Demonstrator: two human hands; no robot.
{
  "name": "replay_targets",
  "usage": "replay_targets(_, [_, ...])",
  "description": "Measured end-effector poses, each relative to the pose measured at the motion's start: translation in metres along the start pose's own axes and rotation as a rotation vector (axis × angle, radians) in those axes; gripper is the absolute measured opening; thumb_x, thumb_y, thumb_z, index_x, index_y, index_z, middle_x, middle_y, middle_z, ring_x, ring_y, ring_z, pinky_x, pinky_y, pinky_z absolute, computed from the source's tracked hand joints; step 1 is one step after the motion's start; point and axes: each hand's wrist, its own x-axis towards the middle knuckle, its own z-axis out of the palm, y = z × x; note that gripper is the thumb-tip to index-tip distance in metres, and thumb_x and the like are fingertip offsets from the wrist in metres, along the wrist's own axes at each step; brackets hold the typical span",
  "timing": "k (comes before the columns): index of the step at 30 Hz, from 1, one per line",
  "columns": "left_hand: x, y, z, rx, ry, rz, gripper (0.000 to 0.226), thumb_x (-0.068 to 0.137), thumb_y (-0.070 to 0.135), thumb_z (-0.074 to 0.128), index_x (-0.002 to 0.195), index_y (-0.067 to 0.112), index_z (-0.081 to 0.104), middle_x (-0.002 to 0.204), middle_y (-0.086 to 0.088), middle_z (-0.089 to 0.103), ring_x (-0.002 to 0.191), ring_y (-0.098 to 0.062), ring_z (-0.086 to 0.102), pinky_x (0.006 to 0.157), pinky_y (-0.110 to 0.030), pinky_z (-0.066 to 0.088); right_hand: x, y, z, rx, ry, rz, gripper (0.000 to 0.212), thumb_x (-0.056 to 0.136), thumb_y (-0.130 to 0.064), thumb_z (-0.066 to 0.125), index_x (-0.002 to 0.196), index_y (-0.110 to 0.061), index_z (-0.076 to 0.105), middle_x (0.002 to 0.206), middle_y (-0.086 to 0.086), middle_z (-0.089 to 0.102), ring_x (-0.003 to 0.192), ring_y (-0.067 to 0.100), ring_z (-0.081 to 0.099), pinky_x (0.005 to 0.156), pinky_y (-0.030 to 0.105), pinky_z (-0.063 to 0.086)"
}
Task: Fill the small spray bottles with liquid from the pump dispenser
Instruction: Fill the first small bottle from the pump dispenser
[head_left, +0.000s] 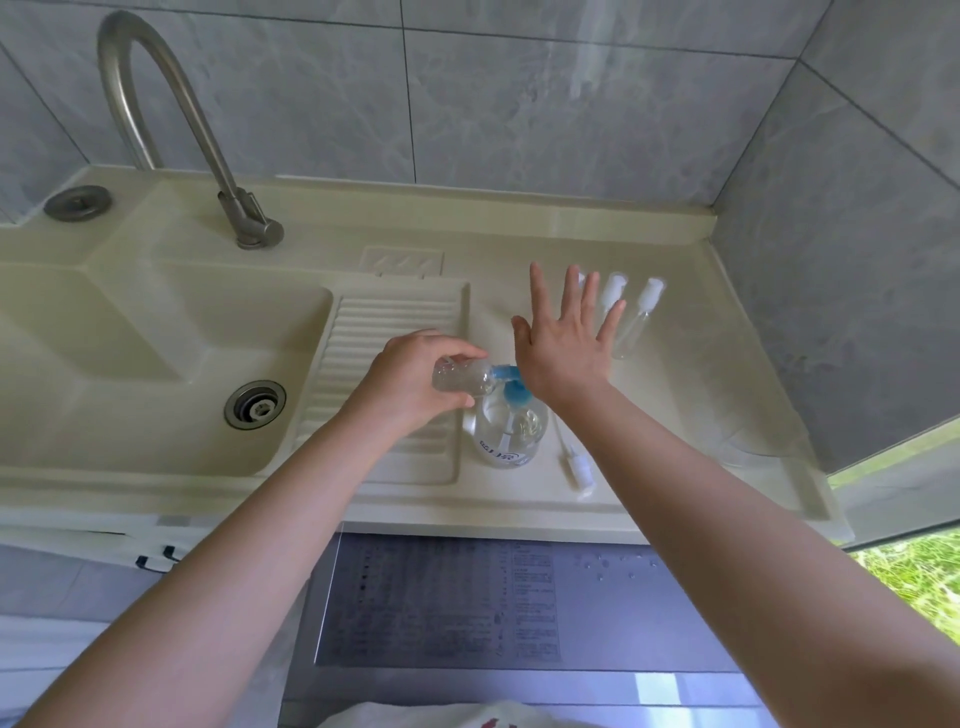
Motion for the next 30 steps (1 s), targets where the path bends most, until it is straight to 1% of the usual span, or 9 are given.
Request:
replay_targets(2, [-0.001,0.000,-0.001,-0.002,0.000,-0.001,0.055,0.069,0.017,0.088,0.118,0.034,0.070,0.109,0.013,0.066,0.102,-0.007,0.059,0.101,-0.026,0.044,0.001,0.001,-0.004,0.020,0.045,0.003,0.060,0.107,-0.043,0.021,0.159,-0.033,-0.008,0.167,0.013,-0.011,0.152,0.032,-0.020,0.119,0.060,-0.013])
replay_targets(4, [0.000,0.001,-0.001,0.002,-0.005,-0.001,0.055,0.069,0.017,0.088,0.117,0.034,0.070,0.108,0.012,0.066,0.102,-0.007,0.059,0.100,-0.025,0.044,-0.003,0.002,-0.002,-0.008,0.035,-0.019,0.059,0.106,-0.040,0.021,0.159,-0.033,-0.005,0.167,0.012,-0.010,0.152,0.032,-0.020,0.119,0.060,-0.013])
replay_targets(7, [0.001,0.000,0.001,0.015,-0.008,0.002,0.055,0.067,0.019,0.088,0.116,0.036,0.070,0.108,0.013,0.066,0.101,-0.008,0.059,0.101,-0.032,0.046,-0.010,0.001,0.008,0.008,-0.008,-0.014,0.058,0.105,-0.034,0.020,0.160,-0.033,0.000,0.167,0.012,-0.008,0.152,0.031,-0.020,0.119,0.060,-0.012])
replay_targets(9, [0.001,0.000,0.001,0.018,-0.007,0.006,0.055,0.067,0.019,0.088,0.116,0.036,0.070,0.108,0.013,0.066,0.102,-0.008,0.059,0.100,-0.034,0.047,-0.009,0.001,0.008,-0.031,0.030,-0.035,0.059,0.105,-0.036,0.021,0.160,-0.031,0.000,0.167,0.013,-0.007,0.152,0.032,-0.020,0.119,0.060,-0.013])
replay_targets(13, [0.000,0.000,0.000,0.005,0.006,0.006,0.055,0.067,0.017,0.088,0.115,0.037,0.070,0.107,0.014,0.066,0.100,-0.007,0.059,0.100,-0.031,0.046,-0.002,0.002,-0.005,-0.056,0.087,-0.055,0.061,0.106,-0.041,0.023,0.160,-0.031,-0.004,0.167,0.014,-0.008,0.152,0.034,-0.019,0.119,0.061,-0.013])
replay_targets(20, [0.000,-0.001,0.005,0.013,0.001,0.009,0.055,0.065,0.019,0.089,0.112,0.039,0.070,0.105,0.016,0.066,0.098,-0.007,0.060,0.099,-0.035,0.048,-0.010,0.004,0.011,0.020,-0.041,-0.031,0.058,0.106,-0.036,0.021,0.160,-0.032,0.001,0.168,0.012,-0.007,0.152,0.030,-0.020,0.119,0.059,-0.013])
replay_targets(25, [-0.003,0.000,0.002,0.000,0.022,-0.007,0.053,0.069,0.017,0.087,0.114,0.038,0.069,0.110,0.015,0.065,0.099,-0.008,0.059,0.095,-0.026,0.044,-0.002,0.004,-0.005,-0.007,-0.007,-0.031,0.061,0.106,-0.044,0.019,0.159,-0.030,-0.007,0.167,0.011,-0.011,0.151,0.031,-0.023,0.119,0.059,-0.015])
replay_targets(27, [-0.003,0.001,0.001,0.003,0.016,-0.012,0.053,0.069,0.018,0.087,0.114,0.039,0.069,0.112,0.017,0.066,0.101,-0.007,0.059,0.095,-0.022,0.042,-0.003,0.005,-0.004,-0.034,-0.009,-0.042,0.060,0.106,-0.041,0.019,0.160,-0.031,-0.007,0.167,0.011,-0.010,0.151,0.031,-0.022,0.119,0.059,-0.015])
replay_targets(30, [-0.001,0.001,0.003,-0.011,-0.005,-0.017,0.053,0.068,0.015,0.087,0.113,0.037,0.070,0.110,0.022,0.068,0.101,-0.001,0.060,0.098,-0.019,0.042,-0.010,0.003,0.005,0.044,-0.089,-0.006,0.058,0.106,-0.033,0.019,0.160,-0.032,-0.002,0.168,0.012,-0.007,0.152,0.030,-0.020,0.119,0.058,-0.013])
